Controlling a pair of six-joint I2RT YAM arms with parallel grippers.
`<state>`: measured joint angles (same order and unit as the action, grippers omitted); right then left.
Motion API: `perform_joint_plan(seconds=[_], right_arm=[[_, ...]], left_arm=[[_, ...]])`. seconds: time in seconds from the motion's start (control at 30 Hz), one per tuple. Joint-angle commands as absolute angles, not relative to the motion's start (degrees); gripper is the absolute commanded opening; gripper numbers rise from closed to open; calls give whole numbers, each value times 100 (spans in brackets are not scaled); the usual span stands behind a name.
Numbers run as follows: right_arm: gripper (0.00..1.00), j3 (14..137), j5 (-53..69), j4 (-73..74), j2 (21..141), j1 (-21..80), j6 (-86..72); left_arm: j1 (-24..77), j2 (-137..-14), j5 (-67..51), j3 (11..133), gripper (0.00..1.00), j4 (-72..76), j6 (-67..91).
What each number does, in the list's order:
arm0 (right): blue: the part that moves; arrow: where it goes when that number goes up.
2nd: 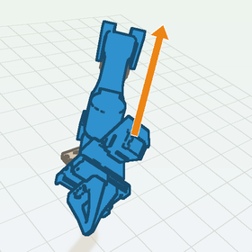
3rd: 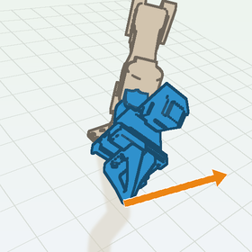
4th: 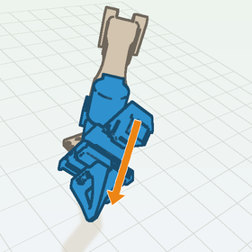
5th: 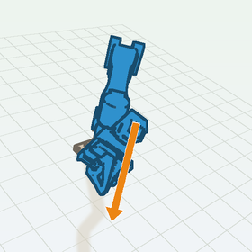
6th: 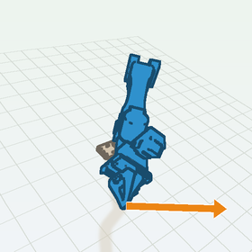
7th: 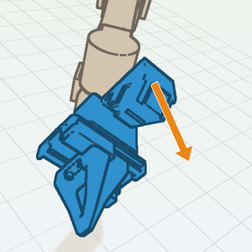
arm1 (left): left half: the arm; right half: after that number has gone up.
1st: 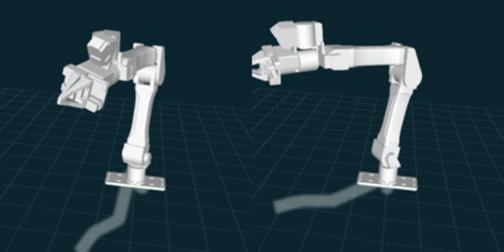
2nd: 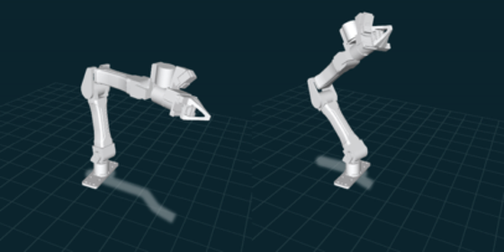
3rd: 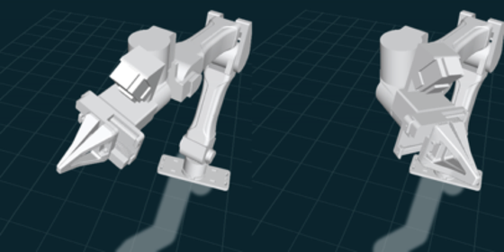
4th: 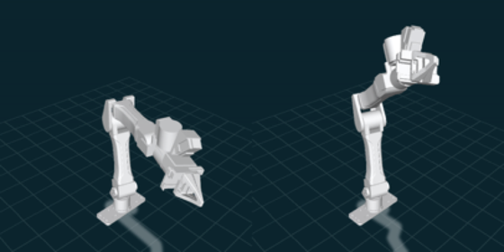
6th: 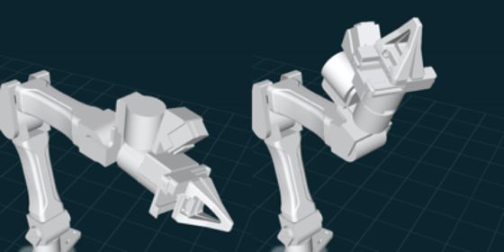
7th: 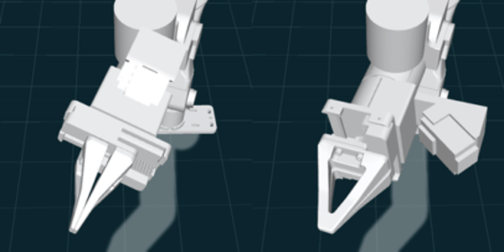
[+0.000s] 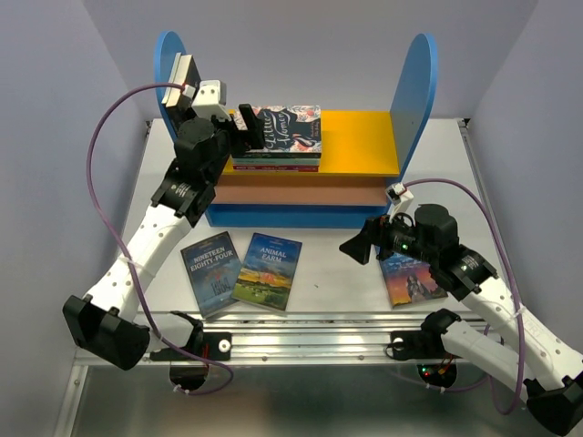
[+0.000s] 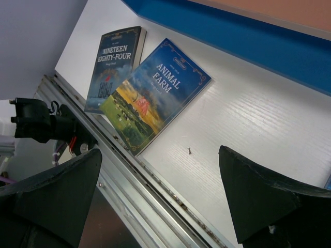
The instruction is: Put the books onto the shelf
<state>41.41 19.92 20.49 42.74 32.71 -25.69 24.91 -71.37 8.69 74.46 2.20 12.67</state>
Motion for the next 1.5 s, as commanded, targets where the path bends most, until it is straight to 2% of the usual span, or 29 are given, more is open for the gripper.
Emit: perform_joint_plan(seconds=[0.0,0.37,0.57,0.93,1.33,1.47], right_arm=[[100,4157,2048,1775,4254,3313,-2540],[100,4201,2109,1767,4289,3313,-2540],[100,4201,2223,1775,4280,3313,-2522],[100,4227,2320,1802,4227,3313,-2452],[100,4342,2461,2048,4096,3313,-2356],[100,4377,2882,2171,4043,3313,-2206]], left_arm=[[2276,-6706,1292,7471,99,502,757],[2276,-6636,2031,7462,99,352,404],[2268,-6381,917,7418,99,658,711],[2294,-5880,26,7866,99,747,1370],[2294,-4853,-966,7199,99,721,2214],[2294,-4133,-1160,6313,99,642,2855]])
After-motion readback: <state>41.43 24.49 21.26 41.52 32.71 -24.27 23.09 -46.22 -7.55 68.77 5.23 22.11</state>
